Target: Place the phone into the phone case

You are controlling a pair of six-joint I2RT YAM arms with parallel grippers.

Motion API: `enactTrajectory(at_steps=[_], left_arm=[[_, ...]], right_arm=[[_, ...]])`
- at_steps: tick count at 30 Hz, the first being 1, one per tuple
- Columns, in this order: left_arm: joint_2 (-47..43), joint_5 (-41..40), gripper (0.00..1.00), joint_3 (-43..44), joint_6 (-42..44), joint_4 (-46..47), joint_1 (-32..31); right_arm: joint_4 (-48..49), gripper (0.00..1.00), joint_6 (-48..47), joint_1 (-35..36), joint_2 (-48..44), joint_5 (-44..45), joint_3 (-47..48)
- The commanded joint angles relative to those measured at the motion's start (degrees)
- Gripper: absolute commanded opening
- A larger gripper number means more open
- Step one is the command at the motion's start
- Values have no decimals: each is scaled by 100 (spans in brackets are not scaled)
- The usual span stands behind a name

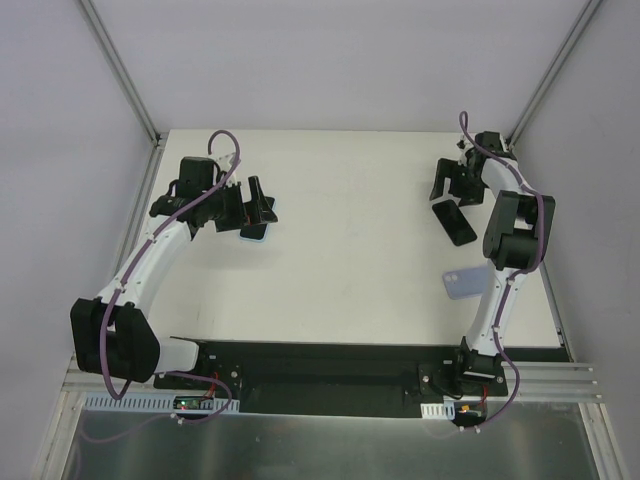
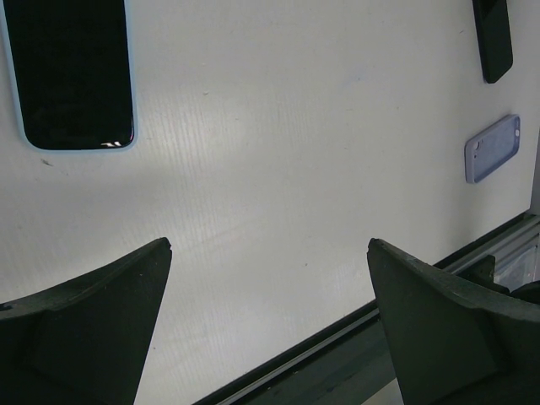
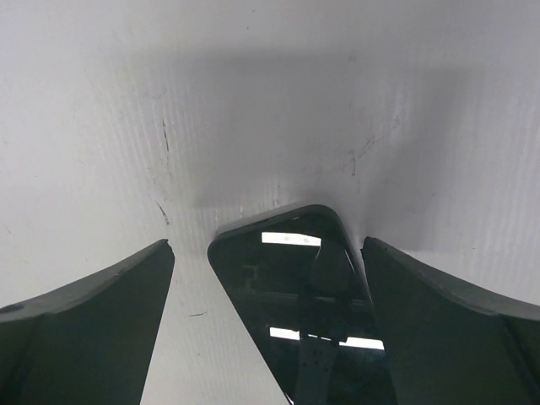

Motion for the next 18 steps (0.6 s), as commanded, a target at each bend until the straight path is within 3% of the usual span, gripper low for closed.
enactTrajectory(at_steps=[1, 11, 18], left_arm=[[-282, 119, 99, -45, -58, 113, 73], [-229, 224, 99, -36, -84, 113, 73], [-229, 285, 99, -27, -111, 130, 73]], right_arm=[[150, 96, 158, -27, -145, -168, -146], [317, 98, 421, -9, -136, -633, -392], [221, 99, 342, 237, -767, -802, -874]])
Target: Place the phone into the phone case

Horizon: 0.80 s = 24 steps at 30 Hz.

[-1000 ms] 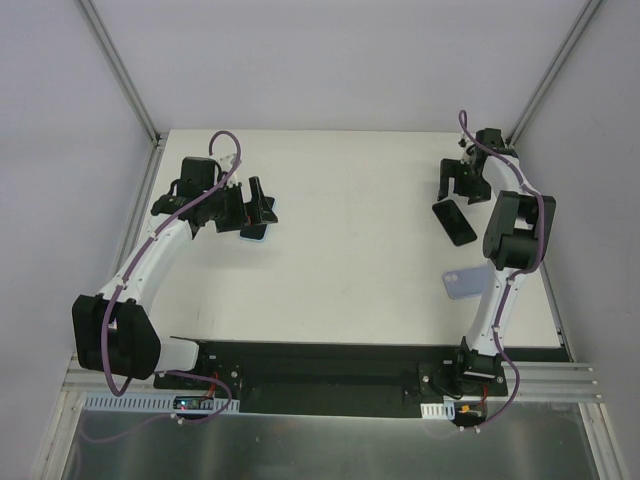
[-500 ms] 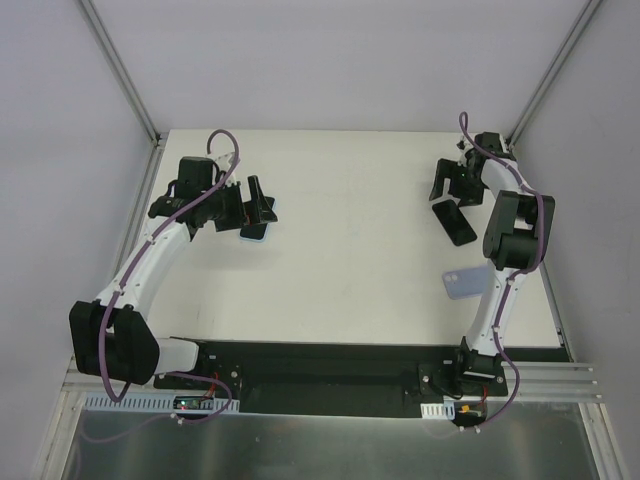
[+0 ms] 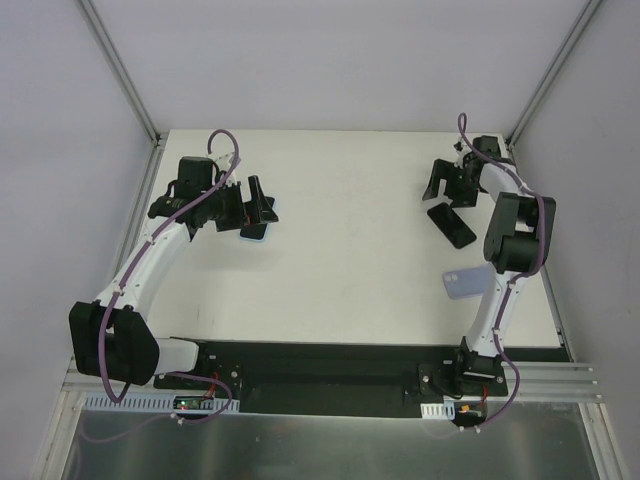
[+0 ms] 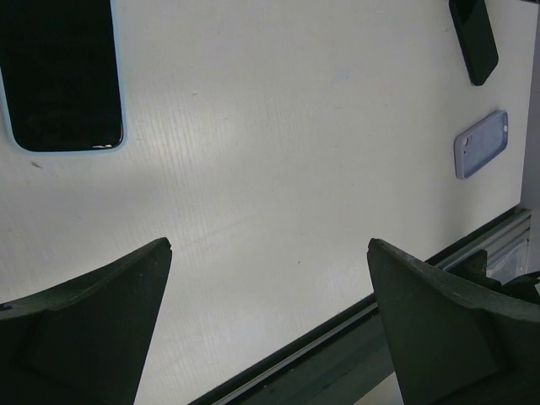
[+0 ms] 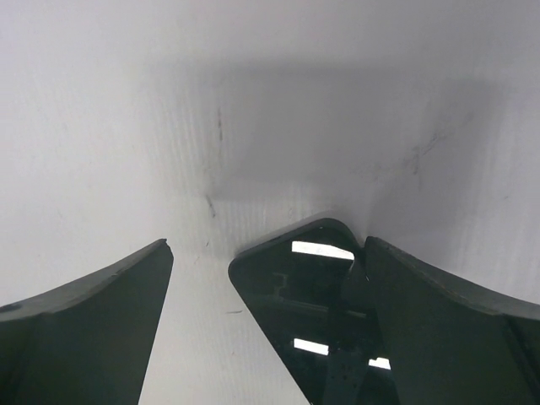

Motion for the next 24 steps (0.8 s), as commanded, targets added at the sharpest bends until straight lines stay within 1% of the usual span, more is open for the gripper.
enactTrajectory(at_steps=[1, 3, 4, 7, 9, 14, 15, 16, 18, 19, 20, 22, 24], left_arm=[[-124, 172, 99, -27, -104, 124, 73], [-142, 233, 99, -27, -122, 124, 73], [-151, 242, 99, -27, -130, 124, 73], [-168, 286, 99, -18, -148, 133, 73], [-168, 339, 99, -36, -174, 168, 73], [-107, 558, 99, -54, -245, 229, 73], [-133, 559, 99, -71, -254, 238, 73], [-142, 550, 99, -80, -262, 247, 73], [-194, 541, 99, -89, -262, 247, 73], [-221, 541, 100, -97, -245, 247, 73], [-247, 524, 99, -106, -245, 264, 73], [-353, 454, 99, -132, -245, 282, 73], [-423, 418, 99, -133, -236, 291, 73]], right_arm=[[-312, 99, 63, 224, -687, -144, -506], [-287, 99, 80, 277, -1072, 112, -848], [-260, 99, 89, 286, -1197, 129, -1198], [-216, 99, 142, 347, -1566, -1, -1744], [-242, 99, 72, 443, -1751, -221, -1904], [-225, 99, 71, 620, -1980, -389, -2168], [-233, 99, 115, 759, -2006, -389, -2186], [-242, 97, 159, 856, -2033, -302, -2212], [-172, 96, 326, 1014, -2226, -12, -2492], [-129, 96, 361, 1215, -2322, 76, -2650], [-58, 96, 422, 1313, -2541, 216, -2939], [-5, 96, 650, 1541, -2779, 515, -3231], [39, 96, 818, 1630, -3157, 551, -3511]])
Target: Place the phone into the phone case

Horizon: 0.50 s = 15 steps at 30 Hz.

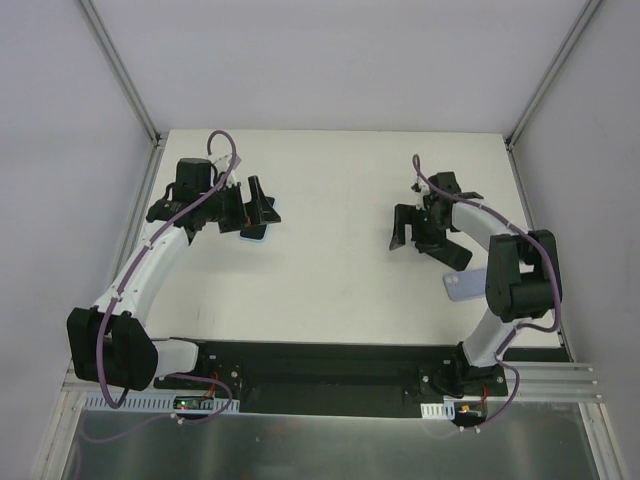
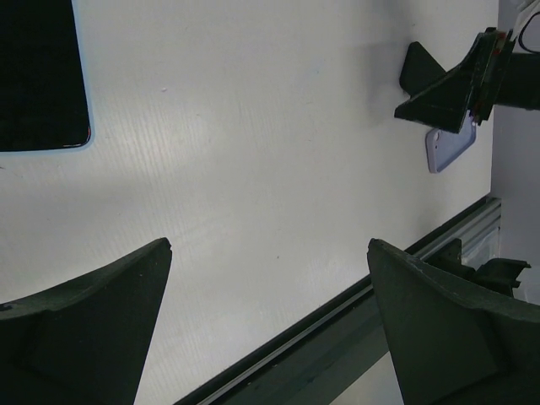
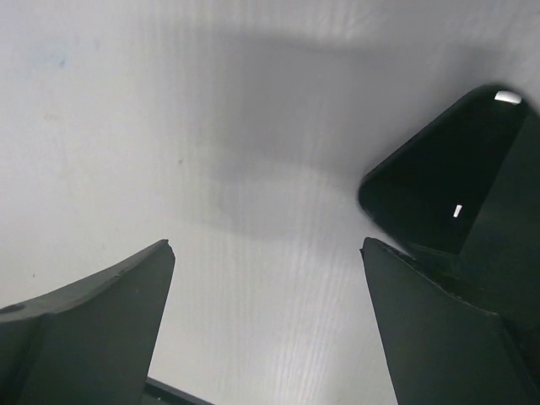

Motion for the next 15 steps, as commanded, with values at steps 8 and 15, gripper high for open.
enactTrajectory(at_steps=[8, 15], left_arm=[[-373, -8, 99, -69, -96, 171, 64], [-479, -132, 99, -96, -114, 171, 64]], right_arm=[[-1460, 96, 3229, 146, -1795, 2948, -52], [-2081, 92, 4656, -1161, -2216, 3768, -543]])
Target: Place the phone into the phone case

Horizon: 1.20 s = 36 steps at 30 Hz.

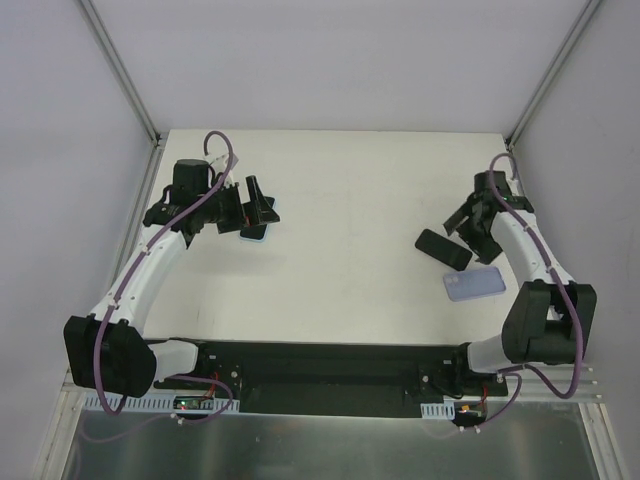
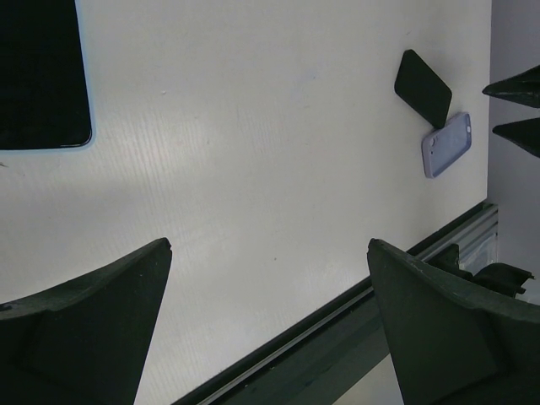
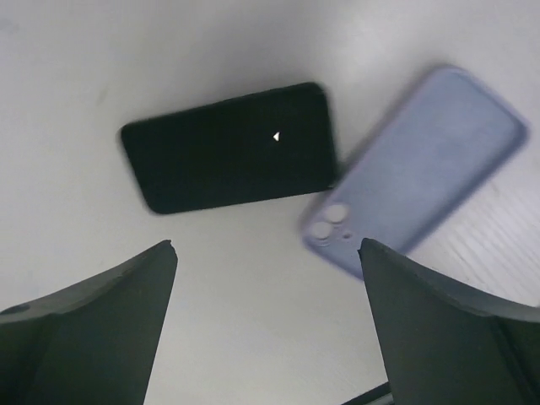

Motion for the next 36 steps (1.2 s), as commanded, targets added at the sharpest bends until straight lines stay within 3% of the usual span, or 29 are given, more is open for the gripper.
enactTrajectory(at_steps=[1, 6, 10, 29, 32, 33, 36], left_arm=[[-236, -57, 99, -30, -35, 146, 64], [-218, -40, 99, -48, -79, 173, 64], [-183, -5, 99, -65, -88, 208, 56], [89, -259, 99, -13, 35, 226, 64], [98, -329, 99, -4, 44, 226, 64], [98, -347, 99, -4, 44, 226, 64], [63, -374, 99, -21, 53, 234, 64]], right_arm=[[-883, 91, 1583, -757, -505, 1187, -460], [-1376, 81, 2647, -1082, -656, 1944, -839], [-1298, 75, 2947, -1478, -516, 2244, -1041], [101, 72, 2227, -2428, 776, 767, -1534], [223, 51, 2113, -2445, 768, 811, -1542], [232, 33, 2095, -2445, 768, 863, -1551], [180, 27, 2016, -2437, 829, 934, -1499]])
